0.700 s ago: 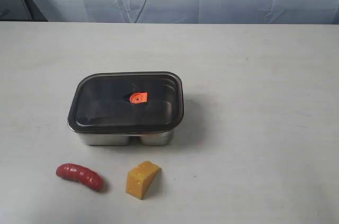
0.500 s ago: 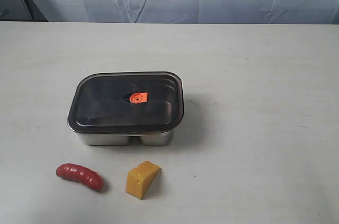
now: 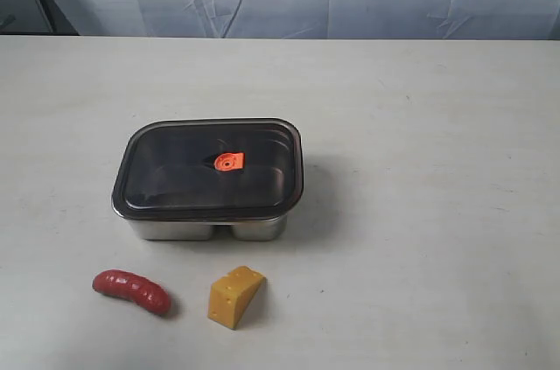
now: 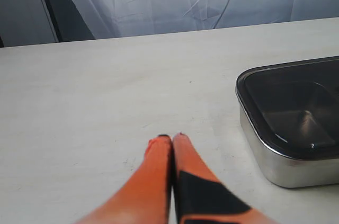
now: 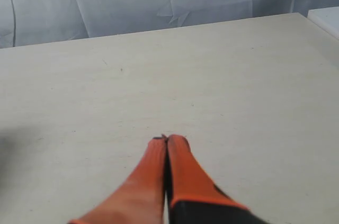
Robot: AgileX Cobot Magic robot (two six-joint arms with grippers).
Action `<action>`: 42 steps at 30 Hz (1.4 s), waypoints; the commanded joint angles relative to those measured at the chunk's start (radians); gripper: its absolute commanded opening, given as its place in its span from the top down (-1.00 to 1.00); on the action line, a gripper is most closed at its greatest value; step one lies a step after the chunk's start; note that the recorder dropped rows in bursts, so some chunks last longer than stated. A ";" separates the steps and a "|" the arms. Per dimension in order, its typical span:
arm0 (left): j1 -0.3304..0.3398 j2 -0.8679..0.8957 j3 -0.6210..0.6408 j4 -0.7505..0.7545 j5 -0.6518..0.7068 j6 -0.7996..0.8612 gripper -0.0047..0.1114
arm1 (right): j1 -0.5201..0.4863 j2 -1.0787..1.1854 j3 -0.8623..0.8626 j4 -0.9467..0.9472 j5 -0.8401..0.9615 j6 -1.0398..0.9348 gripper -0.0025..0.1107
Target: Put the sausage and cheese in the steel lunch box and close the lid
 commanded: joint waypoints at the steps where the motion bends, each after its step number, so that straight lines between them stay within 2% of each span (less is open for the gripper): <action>1: 0.000 -0.006 0.003 0.002 0.002 -0.001 0.91 | -0.004 -0.006 0.005 -0.008 -0.070 -0.004 0.97; 3: 0.000 -0.006 0.003 0.002 0.002 -0.001 0.91 | -0.004 -0.006 0.005 0.069 -0.200 0.042 0.97; 5: 0.000 -0.006 0.003 0.002 0.002 -0.001 0.91 | -0.004 -0.006 0.005 0.273 -0.357 0.180 0.97; 7: 0.000 -0.006 0.003 0.002 0.002 -0.001 0.91 | -0.004 -0.006 0.005 0.403 -0.488 0.228 0.97; 10: 0.000 -0.006 0.003 0.002 0.002 -0.001 0.91 | -0.004 -0.006 0.005 0.502 -0.695 0.232 0.97; 12: 0.000 -0.006 0.003 0.002 0.002 -0.001 0.91 | -0.004 -0.006 0.005 0.530 -0.742 0.297 0.97; 15: 0.000 -0.006 0.003 0.002 0.002 -0.001 0.91 | -0.004 -0.006 0.005 0.511 -0.725 0.479 0.97; 19: 0.000 -0.006 0.003 0.002 0.002 -0.001 0.91 | -0.004 -0.005 -0.006 0.321 -0.568 0.780 0.97; 24: 0.000 -0.006 0.003 0.002 0.002 -0.001 0.91 | 0.006 0.065 -0.166 0.166 -0.436 0.829 0.97; 28: 0.000 -0.006 0.003 0.002 0.002 -0.001 0.91 | 0.053 0.238 -0.373 -0.012 -0.207 0.787 0.97; 33: 0.000 -0.006 0.003 0.002 0.002 -0.001 0.91 | 0.145 0.523 -0.591 -0.013 -0.082 0.523 0.97; 37: 0.000 -0.006 0.003 0.002 0.002 -0.001 0.91 | 0.204 0.759 -0.724 0.106 0.018 0.300 0.97; 42: 0.000 -0.006 0.003 0.002 0.002 -0.001 0.91 | 0.225 1.058 -0.837 0.420 0.081 -0.100 0.97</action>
